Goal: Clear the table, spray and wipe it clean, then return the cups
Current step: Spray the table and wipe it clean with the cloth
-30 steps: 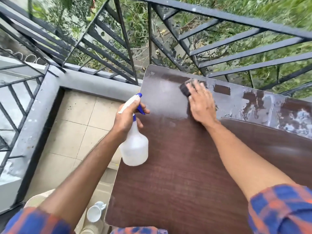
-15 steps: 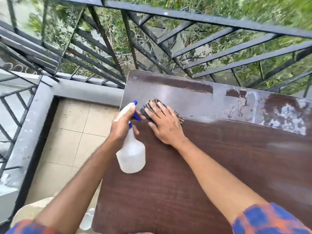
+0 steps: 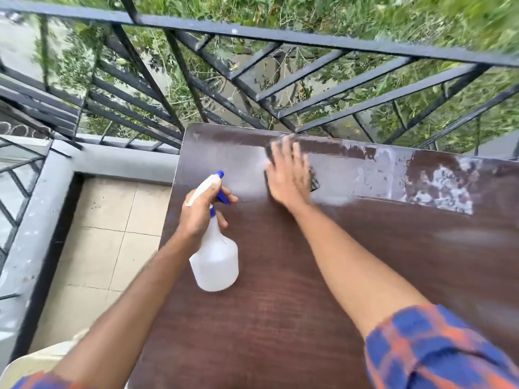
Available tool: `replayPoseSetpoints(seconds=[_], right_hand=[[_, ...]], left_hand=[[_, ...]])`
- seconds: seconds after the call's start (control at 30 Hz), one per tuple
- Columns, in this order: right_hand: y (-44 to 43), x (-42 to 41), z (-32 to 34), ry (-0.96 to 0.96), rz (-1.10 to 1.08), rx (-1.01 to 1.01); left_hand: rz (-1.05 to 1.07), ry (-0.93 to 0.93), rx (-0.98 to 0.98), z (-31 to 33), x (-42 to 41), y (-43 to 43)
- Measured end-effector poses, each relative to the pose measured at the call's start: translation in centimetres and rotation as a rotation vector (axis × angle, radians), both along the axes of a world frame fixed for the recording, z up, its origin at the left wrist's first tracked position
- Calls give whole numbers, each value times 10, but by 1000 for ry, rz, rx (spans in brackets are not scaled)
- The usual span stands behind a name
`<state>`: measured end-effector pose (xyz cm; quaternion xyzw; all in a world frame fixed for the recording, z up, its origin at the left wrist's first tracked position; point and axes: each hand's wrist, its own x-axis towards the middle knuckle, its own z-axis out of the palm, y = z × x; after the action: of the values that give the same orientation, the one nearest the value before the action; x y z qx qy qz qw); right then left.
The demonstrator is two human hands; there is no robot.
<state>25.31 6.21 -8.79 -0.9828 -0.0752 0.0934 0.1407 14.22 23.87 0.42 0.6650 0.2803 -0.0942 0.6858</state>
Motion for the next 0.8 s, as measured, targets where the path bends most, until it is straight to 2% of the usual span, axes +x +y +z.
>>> replayPoseSetpoints(seconds=[0.1,0.17,0.23,0.37,0.47,0.53,0.63,0.73,0.8], right_hand=[[-17,-56,-3,-37,353,15],[-52,-63,-2,-29,390,29],[-95,-43,-2,-28,253,10],[-169,27,3,48,-195,-48],[-157,59,16,155,-358,-10],[-124,54,23,174,-248,2],[-85,15,21,141,116,15],[-108,-19,8,67,341,7],[-145,-15,3,29,335,3]], left_hand=[[5,-18,3,0,1,-16],[-6,-14,3,1,2,-25],[-18,-1,-3,3,2,-34],[-29,-18,2,8,2,-50],[-26,-33,13,12,1,-60],[-24,-39,19,16,-1,-68],[-24,-54,30,20,-5,-82],[-22,-58,24,20,-8,-96],[-18,-42,29,19,-10,-103]])
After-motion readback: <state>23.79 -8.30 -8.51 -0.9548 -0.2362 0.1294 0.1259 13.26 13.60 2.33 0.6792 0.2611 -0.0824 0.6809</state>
